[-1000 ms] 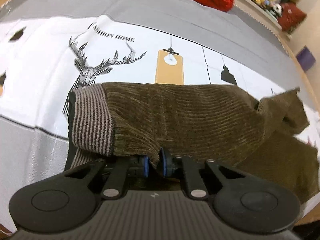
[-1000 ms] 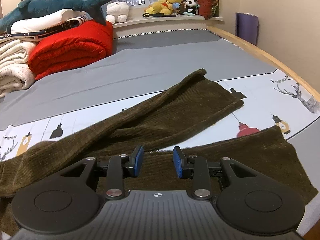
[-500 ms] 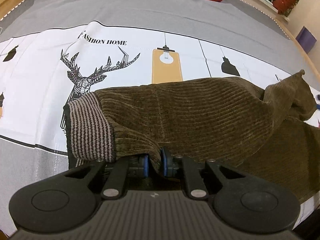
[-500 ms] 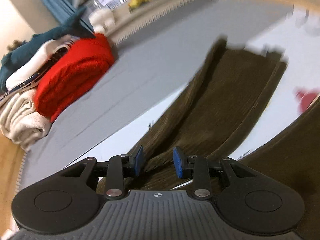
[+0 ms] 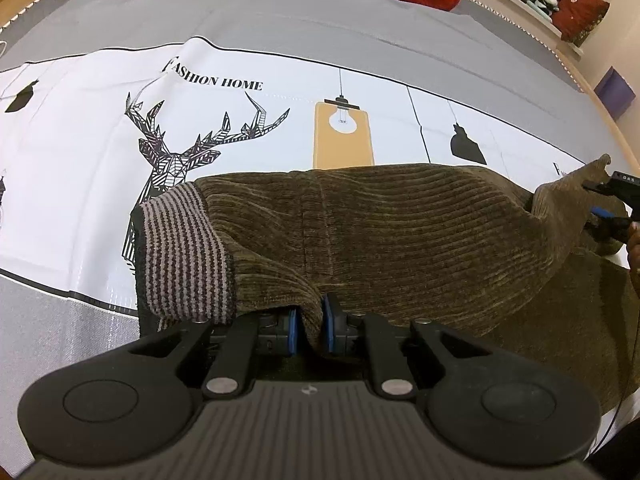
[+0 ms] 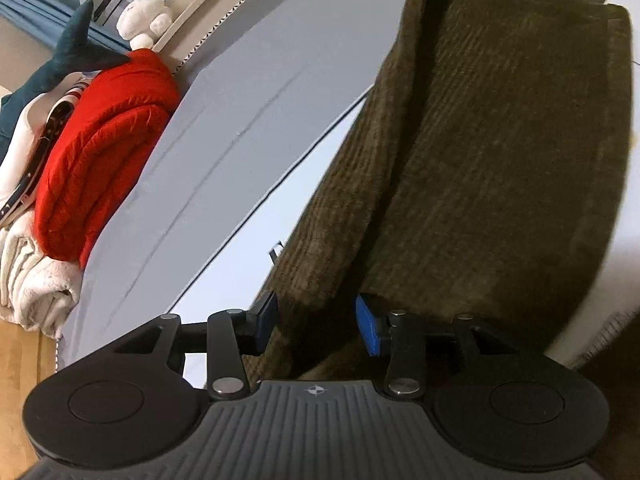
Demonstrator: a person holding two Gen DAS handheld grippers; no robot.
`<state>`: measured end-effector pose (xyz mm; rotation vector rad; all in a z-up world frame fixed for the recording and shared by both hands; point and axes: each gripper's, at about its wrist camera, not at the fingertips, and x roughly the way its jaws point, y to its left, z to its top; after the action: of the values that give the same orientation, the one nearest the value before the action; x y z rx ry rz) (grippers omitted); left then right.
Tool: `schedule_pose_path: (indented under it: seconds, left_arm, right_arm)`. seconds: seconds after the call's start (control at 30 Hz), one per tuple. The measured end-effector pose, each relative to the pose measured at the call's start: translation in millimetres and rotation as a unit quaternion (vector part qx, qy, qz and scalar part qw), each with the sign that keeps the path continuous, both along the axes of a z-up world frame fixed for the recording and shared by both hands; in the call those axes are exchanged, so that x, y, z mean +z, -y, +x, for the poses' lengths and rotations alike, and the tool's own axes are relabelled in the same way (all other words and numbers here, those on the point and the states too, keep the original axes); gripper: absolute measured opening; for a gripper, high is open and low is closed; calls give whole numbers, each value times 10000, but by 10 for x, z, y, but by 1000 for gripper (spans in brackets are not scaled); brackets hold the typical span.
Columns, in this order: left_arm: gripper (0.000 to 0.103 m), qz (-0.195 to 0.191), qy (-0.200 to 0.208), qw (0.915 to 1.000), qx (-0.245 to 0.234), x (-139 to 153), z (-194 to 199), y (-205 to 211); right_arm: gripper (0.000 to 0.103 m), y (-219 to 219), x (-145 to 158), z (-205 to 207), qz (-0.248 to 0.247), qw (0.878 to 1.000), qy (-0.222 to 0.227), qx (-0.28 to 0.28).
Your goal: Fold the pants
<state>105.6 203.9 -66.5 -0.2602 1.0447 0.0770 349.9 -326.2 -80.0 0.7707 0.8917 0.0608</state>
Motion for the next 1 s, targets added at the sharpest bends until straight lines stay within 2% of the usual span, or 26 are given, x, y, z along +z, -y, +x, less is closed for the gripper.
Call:
schedule_pose_path:
  seconds: [0.03, 0.1, 0.13, 0.27, 0.37, 0.43, 0.57, 0.67, 0.73, 0.8, 0.87, 0.93, 1.0]
  left_arm:
    - [15, 5, 8, 10000, -6, 4, -4, -5]
    - [15, -11, 23, 10000, 5, 11, -14, -13]
    - [15, -19, 30, 10000, 11, 13, -16, -18]
    - [14, -46, 122, 9999, 23, 53, -48, -38]
    - [14, -54, 321, 9994, 68, 133, -121, -64]
    - [13, -100, 473, 9988, 120, 193, -204, -95]
    - [10, -229, 646, 9975, 164, 264, -410, -182]
    - [9, -283, 691, 9971, 137, 280, -593, -261]
    - [9, -291, 607, 9977, 122, 253, -701, -322]
    - [9, -330, 422, 9985, 149, 201, -769, -393]
    - [9, -527, 242, 9979, 275, 145, -796, -471]
    - [10, -701, 223, 9963, 439, 129, -800, -530]
    - [11, -851, 186, 9945, 588, 115, -783, -552]
  right_arm:
    - [45, -2, 11, -2, 3, 10000, 32, -20]
    - [25, -5, 12, 33, 34, 9999, 77, -85]
    - [9, -11, 17, 30, 49, 9999, 100, -95]
    - [6, 3, 251, -105, -106, 9988, 435, -186]
    - [6, 20, 529, -318, -368, 9977, 488, -299]
    - [6, 43, 769, -548, -611, 9966, 440, -323]
    - [5, 146, 1164, -1265, -1086, 9928, 454, -205]
    - [5, 254, 1175, -1803, -1179, 9923, 351, -107]
    - [5, 307, 1028, -2131, -1176, 9929, 141, -45]
    - [6, 339, 751, -2332, -1208, 9916, -417, 220]
    - [7, 478, 530, -2438, -915, 9913, -922, 214]
    - [10, 677, 571, -2489, -903, 9928, -793, -9]
    - [10, 926, 743, -2498, -1084, 9928, -365, -358]
